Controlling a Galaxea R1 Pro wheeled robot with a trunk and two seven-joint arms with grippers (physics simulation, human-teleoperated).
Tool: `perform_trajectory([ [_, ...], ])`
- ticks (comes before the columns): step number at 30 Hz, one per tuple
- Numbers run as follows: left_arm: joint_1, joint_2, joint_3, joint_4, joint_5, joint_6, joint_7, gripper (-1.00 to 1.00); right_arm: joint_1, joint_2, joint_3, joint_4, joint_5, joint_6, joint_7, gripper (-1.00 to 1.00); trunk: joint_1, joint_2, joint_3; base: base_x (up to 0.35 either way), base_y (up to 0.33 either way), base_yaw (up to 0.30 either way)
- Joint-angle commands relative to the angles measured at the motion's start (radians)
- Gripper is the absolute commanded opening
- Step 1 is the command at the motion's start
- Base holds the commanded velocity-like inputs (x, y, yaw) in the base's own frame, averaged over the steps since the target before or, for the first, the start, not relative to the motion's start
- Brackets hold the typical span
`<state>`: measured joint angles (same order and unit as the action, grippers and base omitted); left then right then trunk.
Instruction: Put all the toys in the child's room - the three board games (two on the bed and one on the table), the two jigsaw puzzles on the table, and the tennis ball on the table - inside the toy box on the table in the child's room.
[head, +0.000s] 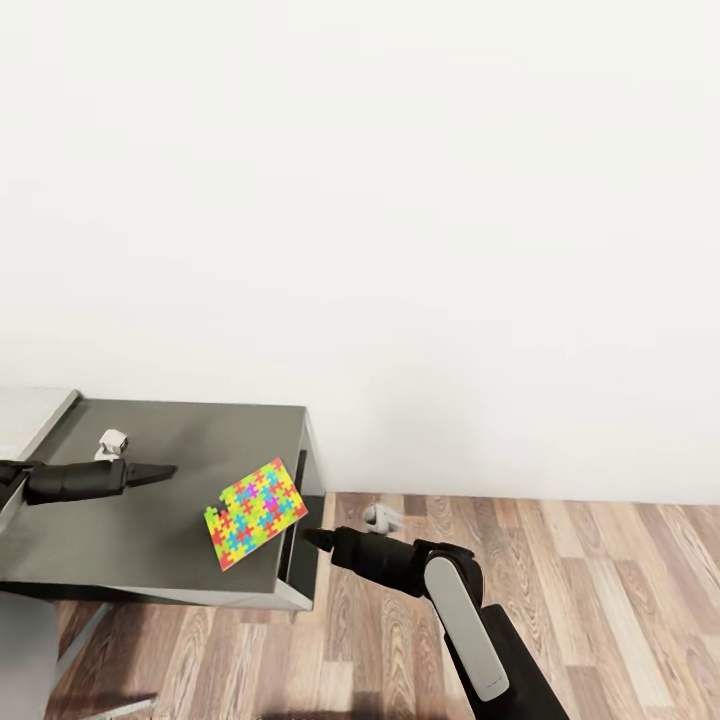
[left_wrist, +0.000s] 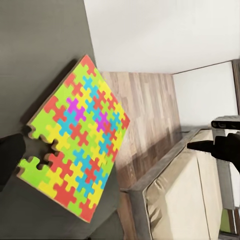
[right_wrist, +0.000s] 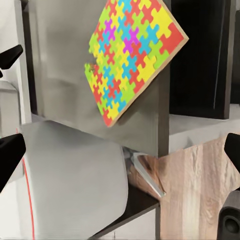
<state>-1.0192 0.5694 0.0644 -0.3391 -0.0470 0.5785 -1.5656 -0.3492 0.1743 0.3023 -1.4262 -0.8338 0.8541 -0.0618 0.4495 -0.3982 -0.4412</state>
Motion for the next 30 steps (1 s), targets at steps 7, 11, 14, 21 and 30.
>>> perform_trajectory([
  [7, -0.001, -0.001, 0.002, 0.000, -0.005, 0.011, -0.005, 1.00, 0.000, 0.000, 0.000, 0.000, -0.007, 0.002, -0.006, 1.00, 0.001, -0.002, -0.002, 0.012, 0.000, 0.273],
  [11, -0.001, -0.002, 0.003, 0.000, -0.005, 0.011, -0.005, 1.00, -0.001, 0.000, -0.001, 0.000, -0.006, 0.002, -0.006, 1.00, 0.001, -0.002, -0.002, 0.105, 0.000, 0.104],
  [14, -0.001, -0.003, 0.002, 0.000, -0.005, 0.011, -0.005, 1.00, -0.001, 0.000, -0.001, 0.000, -0.006, 0.002, -0.006, 1.00, 0.001, -0.002, -0.002, 0.046, 0.000, 0.026],
  [21, -0.001, -0.003, 0.002, 0.000, -0.005, 0.011, -0.005, 1.00, 0.000, 0.000, -0.001, -0.001, -0.007, 0.002, -0.004, 1.00, 0.001, -0.002, -0.002, 0.010, 0.000, 0.005],
  [30, -0.001, -0.003, 0.003, 0.000, -0.005, 0.011, -0.005, 1.00, 0.000, 0.000, -0.002, -0.002, -0.007, 0.003, -0.004, 1.00, 0.001, -0.002, -0.002, 0.000, 0.000, 0.000],
])
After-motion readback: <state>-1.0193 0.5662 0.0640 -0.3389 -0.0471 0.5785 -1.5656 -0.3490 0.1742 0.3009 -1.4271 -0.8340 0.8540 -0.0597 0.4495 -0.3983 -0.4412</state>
